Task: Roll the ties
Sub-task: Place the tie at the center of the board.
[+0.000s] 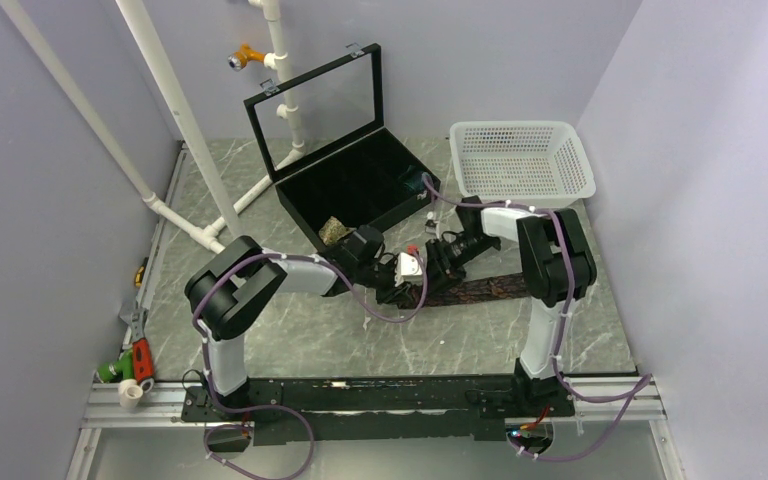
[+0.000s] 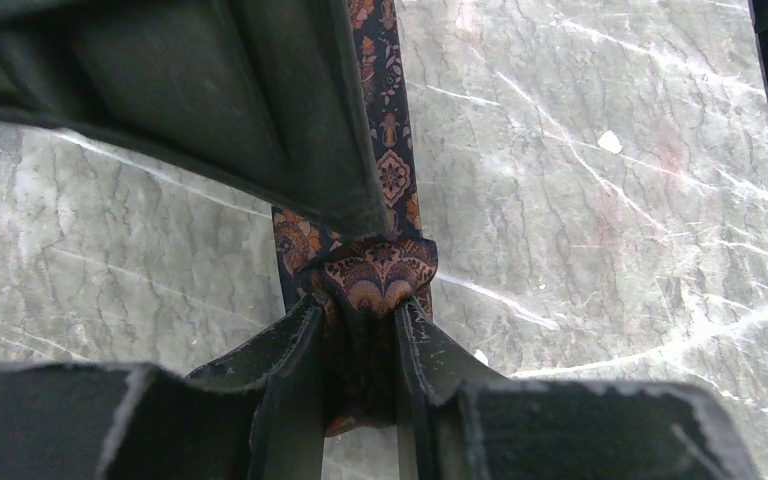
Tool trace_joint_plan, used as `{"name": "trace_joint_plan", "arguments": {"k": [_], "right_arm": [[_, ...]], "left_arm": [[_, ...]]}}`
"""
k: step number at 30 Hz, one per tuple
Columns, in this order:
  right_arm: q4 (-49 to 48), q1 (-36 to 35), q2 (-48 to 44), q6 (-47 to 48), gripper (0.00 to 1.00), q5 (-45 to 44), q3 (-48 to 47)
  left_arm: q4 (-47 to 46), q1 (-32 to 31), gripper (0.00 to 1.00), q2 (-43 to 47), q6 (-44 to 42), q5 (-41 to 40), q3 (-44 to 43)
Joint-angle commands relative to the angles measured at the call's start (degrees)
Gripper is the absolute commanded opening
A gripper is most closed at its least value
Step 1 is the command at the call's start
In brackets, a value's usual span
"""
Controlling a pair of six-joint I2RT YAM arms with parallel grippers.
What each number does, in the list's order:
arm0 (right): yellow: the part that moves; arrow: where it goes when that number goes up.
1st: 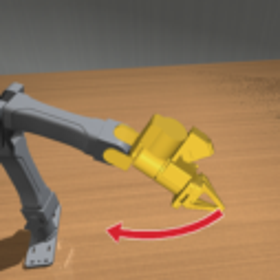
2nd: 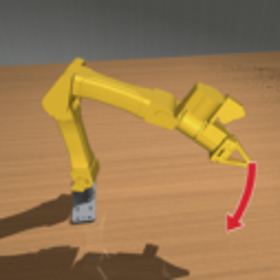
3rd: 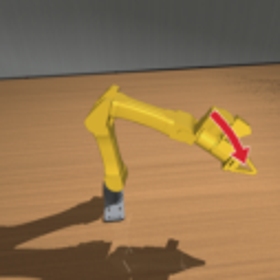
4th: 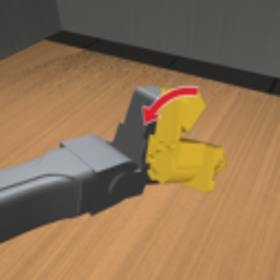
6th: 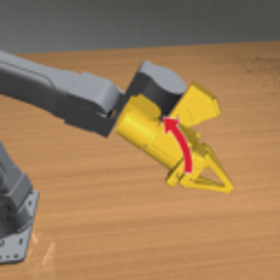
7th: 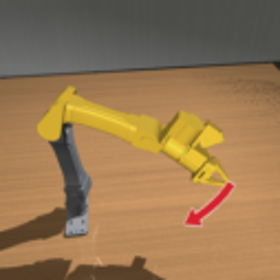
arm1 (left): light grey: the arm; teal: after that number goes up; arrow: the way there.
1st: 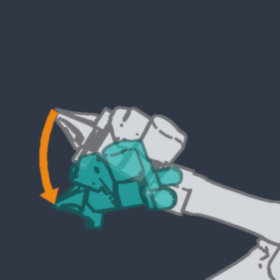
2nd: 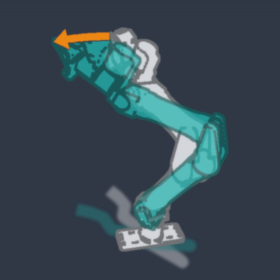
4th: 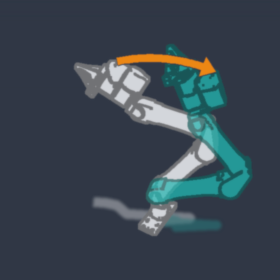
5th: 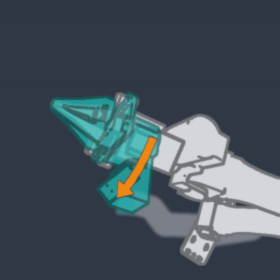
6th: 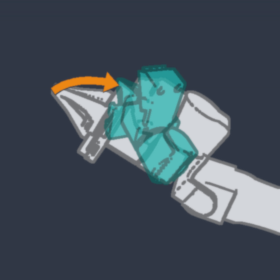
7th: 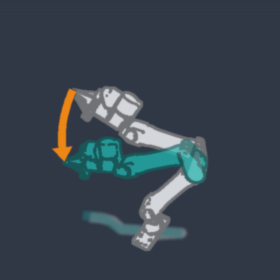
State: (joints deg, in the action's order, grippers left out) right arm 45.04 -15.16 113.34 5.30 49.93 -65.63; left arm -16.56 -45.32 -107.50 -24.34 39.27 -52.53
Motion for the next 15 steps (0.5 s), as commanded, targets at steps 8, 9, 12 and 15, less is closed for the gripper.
{"name": "trace_joint_plan", "arguments": {"k": [8,9,12,15], "right_arm": [[-1.2,-1.9,-4.2,-2.0,0.46,8.0,-2.3],[-1.1,-2.2,-4.0,-1.7,0.46,7.4,-2.1],[-1.6,-3.0,-2.9,-0.6,0.46,5.0,-0.9],[-3.3,-3.0,-1.8,-0.6,0.39,3.4,0.2]], "left_arm": [[19.1,0.7,0.32,-4.8,-2.2,-6.5,0.7],[19.1,0.7,0.32,-4.9,-1.9,-6.4,0.5],[19.4,0.6,0.34,-5.1,-1.9,-5.9,0.4],[19.4,0.7,0.34,-5.0,-2.2,-5.3,0.5]]}}
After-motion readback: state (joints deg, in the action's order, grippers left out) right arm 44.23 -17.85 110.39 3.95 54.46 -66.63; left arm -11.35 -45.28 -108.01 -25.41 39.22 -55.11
